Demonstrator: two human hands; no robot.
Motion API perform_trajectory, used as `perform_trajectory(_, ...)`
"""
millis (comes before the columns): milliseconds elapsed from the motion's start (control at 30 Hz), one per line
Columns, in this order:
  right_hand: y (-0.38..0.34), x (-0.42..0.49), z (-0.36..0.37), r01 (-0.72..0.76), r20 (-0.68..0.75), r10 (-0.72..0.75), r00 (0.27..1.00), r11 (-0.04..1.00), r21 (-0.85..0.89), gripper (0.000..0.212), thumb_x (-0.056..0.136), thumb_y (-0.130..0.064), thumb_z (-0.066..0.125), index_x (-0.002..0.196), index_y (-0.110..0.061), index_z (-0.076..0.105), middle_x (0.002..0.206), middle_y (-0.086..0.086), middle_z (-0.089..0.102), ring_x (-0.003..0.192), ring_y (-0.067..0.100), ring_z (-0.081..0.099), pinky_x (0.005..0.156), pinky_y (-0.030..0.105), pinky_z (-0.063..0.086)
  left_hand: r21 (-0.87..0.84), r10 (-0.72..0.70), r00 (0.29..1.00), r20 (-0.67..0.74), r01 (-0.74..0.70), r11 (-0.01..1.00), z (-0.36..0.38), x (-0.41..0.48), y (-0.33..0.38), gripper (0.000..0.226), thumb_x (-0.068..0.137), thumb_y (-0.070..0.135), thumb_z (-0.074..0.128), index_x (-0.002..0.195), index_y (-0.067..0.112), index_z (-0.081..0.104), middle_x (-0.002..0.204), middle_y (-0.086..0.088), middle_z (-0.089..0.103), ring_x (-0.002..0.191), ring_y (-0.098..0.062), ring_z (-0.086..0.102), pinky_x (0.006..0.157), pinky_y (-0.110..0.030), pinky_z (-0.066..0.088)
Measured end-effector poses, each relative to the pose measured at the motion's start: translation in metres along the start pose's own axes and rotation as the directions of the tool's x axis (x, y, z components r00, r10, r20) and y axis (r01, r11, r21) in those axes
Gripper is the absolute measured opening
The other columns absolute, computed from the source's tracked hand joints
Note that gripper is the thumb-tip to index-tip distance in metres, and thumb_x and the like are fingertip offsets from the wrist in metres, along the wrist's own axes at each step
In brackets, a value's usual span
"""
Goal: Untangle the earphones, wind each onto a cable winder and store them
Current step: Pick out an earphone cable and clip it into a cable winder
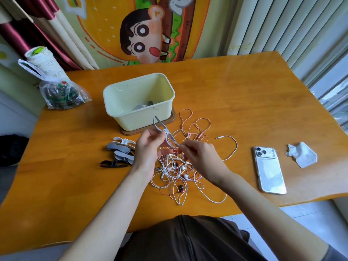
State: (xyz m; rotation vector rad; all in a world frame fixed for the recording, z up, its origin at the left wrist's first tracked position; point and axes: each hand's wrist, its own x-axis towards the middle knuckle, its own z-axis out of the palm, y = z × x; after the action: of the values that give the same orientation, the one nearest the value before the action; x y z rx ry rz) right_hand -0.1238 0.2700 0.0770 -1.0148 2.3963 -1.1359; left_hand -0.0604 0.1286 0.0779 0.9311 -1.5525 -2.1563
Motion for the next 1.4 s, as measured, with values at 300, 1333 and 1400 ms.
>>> perform_trajectory(300, -0.002, 0.002, -0.012, 0.028, 0.077, -0.025, 0.997, 0.999, -0.036, 0.024, 0.098, -0.026, 0.049, 0.093, -0.013, 0.070, 0.070, -0.006, 0.061, 0.055, 0.002, 0.052, 0.053, 0.015, 0.037, 0.532, 0.083, 0.954, 0.287, -0.230, 0.815, -0.017, 0.004, -0.011, 0.009, 0.086, 0.013, 0.068, 0.086, 0.019, 0.061, 0.075, 0.001, 0.065, 0.065, -0.003, 0.064, 0.057, -0.015, 0.048)
perform_trajectory(1333, 0.015, -0.008, 0.014, -0.154, 0.032, 0.153, 0.988, 0.916, 0.369, 0.029, 0.095, -0.031, 0.051, 0.072, -0.019, 0.062, 0.058, 0.000, 0.057, 0.052, 0.009, 0.040, 0.050, 0.024, 0.030, -0.055, -0.005, 0.942, 0.335, 0.025, 0.998, -0.014, -0.011, -0.002, 0.023, 0.077, 0.017, 0.061, 0.100, 0.014, 0.060, 0.084, -0.002, 0.070, 0.078, -0.014, 0.067, 0.062, -0.021, 0.053)
perform_trajectory(1400, 0.012, -0.011, 0.018, -0.157, 0.050, 0.149, 0.988, 0.920, 0.359, 0.026, 0.097, -0.029, 0.050, 0.075, -0.024, 0.064, 0.060, -0.008, 0.056, 0.051, 0.006, 0.040, 0.050, 0.019, 0.031, -0.091, -0.014, 0.959, 0.282, 0.041, 0.995, -0.015, -0.009, -0.003, 0.022, 0.079, 0.020, 0.059, 0.100, 0.016, 0.060, 0.085, -0.001, 0.070, 0.079, -0.013, 0.067, 0.063, -0.020, 0.052)
